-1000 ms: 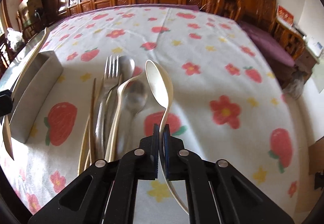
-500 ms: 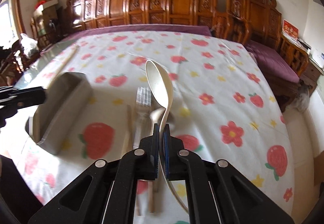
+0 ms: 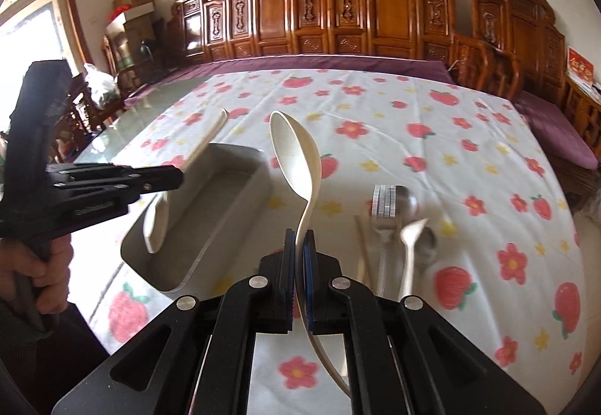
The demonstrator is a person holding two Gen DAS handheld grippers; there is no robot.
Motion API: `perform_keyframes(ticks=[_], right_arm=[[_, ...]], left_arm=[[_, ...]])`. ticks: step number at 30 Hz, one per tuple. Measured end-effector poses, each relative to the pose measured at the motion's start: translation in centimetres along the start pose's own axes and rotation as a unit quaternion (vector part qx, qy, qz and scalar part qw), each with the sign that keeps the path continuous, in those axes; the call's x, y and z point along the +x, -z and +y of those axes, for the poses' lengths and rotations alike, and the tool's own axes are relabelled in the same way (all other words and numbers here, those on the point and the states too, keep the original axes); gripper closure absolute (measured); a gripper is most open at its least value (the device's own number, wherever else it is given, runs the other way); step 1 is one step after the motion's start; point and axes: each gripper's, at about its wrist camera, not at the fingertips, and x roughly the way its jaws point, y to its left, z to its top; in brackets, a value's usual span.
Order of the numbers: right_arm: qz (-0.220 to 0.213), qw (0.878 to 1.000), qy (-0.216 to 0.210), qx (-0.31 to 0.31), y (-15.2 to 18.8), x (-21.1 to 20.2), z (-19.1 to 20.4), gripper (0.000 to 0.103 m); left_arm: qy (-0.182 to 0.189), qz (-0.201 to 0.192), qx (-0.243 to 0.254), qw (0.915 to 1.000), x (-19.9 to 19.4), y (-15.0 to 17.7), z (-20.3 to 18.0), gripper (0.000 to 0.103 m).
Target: Organize utensils
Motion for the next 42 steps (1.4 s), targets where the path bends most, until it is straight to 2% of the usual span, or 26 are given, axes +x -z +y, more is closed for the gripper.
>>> perform_keyframes(ticks=[6,14,22,26,35,42], right_arm=[[0.002,1.0,-0.017,-0.004,-1.0,1.1,2.1,0.098],[0.007,1.0,-0.026,-0.01,-1.8,2.3,4.5,0.098],[0.019,0.999,-0.03,-0.001,-2.7,3.7,6.2,0.098],[0.033,0.998,-0.042,0.015,-2.9,5.2,7.2,0.098],[0.052,0.995,-0.066,0.057,-3.8,8.6,9.4,0.097],[0.077,0.993,-0.041,0.082,-3.4,11.2,10.4,0.097]], left_arm=[[-0.011,0.031,-0.027,0.9991,2.2,1.4,2.7,0.097],[-0.029,0.06,-0.048,0.9966,4.0,2.1,4.2,0.095],[-0.035,0.011,-0.042,0.9984,0.6,1.1,4.8,0.092],[-0.055,-0.015,-0.045,0.9973,-1.4,0.6,6.3,0.09],[-0.068,-0.027,-0.076,0.9945,-2.5,0.5,10.0,0.09],[-0.075,-0.031,-0.082,0.9933,-3.0,0.6,11.1,0.09]])
